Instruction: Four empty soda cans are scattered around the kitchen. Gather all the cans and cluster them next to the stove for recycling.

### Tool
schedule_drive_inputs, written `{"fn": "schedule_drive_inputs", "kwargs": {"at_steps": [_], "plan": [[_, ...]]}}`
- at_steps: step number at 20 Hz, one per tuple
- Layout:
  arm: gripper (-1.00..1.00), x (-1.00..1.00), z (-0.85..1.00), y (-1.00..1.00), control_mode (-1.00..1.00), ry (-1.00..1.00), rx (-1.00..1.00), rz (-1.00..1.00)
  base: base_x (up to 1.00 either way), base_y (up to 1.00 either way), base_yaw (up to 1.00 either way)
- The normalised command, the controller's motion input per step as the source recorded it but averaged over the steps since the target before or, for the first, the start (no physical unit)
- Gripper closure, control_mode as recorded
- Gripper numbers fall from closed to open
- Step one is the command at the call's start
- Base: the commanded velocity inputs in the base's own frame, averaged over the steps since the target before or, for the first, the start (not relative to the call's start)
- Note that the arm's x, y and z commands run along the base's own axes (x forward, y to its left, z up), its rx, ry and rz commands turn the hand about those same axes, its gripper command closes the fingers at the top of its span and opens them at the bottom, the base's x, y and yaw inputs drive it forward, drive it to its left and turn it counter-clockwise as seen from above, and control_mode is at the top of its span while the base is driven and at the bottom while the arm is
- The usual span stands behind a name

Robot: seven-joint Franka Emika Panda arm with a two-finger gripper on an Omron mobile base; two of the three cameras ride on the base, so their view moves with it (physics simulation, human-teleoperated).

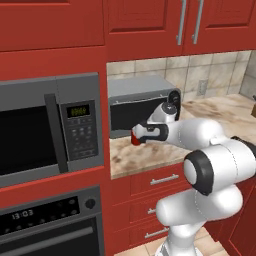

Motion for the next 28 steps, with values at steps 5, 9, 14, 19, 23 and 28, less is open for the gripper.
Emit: {"fn": "schedule_drive_inputs", "kwargs": {"at_steps": [5,9,14,19,23,28], "plan": [[-1.0,0.13,-0.06,0.04,-1.0,0.0,0.0,0.0,0.0,0.0,0.0],[-1.0,0.13,-0.1,0.06,-1.0,0.0,0.0,0.0,0.0,0.0,0.0],[-1.0,0.12,-0.09,0.06,-1.0,0.0,0.0,0.0,0.0,0.0,0.0],[-1.0,0.15,-0.06,0.01,-1.0,0.0,0.0,0.0,0.0,0.0,0.0],[-1.0,0.18,-0.04,0.0,-1.0,0.0,0.0,0.0,0.0,0.0,0.0],[-1.0,0.18,-0.06,0.0,-1.0,0.0,0.0,0.0,0.0,0.0,0.0]]}}
